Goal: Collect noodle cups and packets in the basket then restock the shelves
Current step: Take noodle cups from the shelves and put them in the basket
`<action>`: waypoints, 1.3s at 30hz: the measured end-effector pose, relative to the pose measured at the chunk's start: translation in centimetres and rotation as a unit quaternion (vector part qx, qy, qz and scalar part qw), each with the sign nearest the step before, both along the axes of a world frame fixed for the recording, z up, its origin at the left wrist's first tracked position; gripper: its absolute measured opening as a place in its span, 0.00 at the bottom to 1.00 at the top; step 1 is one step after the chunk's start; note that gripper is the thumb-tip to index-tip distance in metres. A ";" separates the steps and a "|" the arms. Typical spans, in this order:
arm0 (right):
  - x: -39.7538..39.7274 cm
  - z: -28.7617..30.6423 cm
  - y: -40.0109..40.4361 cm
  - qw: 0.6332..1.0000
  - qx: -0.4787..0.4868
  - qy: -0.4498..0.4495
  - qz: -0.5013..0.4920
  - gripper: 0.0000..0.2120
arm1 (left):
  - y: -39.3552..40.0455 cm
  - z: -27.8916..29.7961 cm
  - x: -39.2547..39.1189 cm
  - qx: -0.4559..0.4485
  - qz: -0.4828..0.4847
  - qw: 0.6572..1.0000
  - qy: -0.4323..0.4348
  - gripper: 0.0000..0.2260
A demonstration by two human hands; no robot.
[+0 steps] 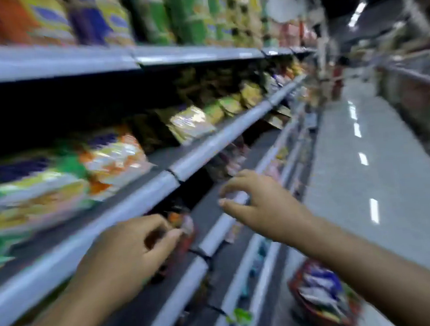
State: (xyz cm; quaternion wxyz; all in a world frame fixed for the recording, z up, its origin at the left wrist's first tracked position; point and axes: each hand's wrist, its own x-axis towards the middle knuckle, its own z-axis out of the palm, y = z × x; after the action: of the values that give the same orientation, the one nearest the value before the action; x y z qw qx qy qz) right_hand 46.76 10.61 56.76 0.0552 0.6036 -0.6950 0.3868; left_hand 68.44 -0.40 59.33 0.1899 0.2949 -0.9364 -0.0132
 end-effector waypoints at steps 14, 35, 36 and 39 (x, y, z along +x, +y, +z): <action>-32.1 -31.4 7.5 0.887 0.341 -0.196 -0.240 0.35 | -0.6 -34.1 -39.5 0.204 -0.076 0.958 -0.188 0.38; -70.7 -68.8 -10.2 0.539 0.269 -0.725 -0.335 0.18 | -16.5 -74.7 -85.0 0.596 0.031 0.775 -0.207 0.36; -72.2 -71.6 -10.9 0.506 0.254 -0.752 -0.339 0.21 | -16.6 -77.4 -86.6 0.616 0.040 0.761 -0.197 0.36; -75.5 -78.3 -12.3 0.458 0.226 -0.790 -0.338 0.19 | -16.1 -84.1 -89.9 0.650 0.076 0.738 -0.166 0.42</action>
State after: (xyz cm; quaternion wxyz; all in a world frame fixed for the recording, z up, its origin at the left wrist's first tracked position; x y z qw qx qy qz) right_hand -28.70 -1.64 -21.53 -0.5296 -0.2521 -0.6536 0.4784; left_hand -21.44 -16.50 -24.82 -0.2058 0.4146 -0.6915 -0.5545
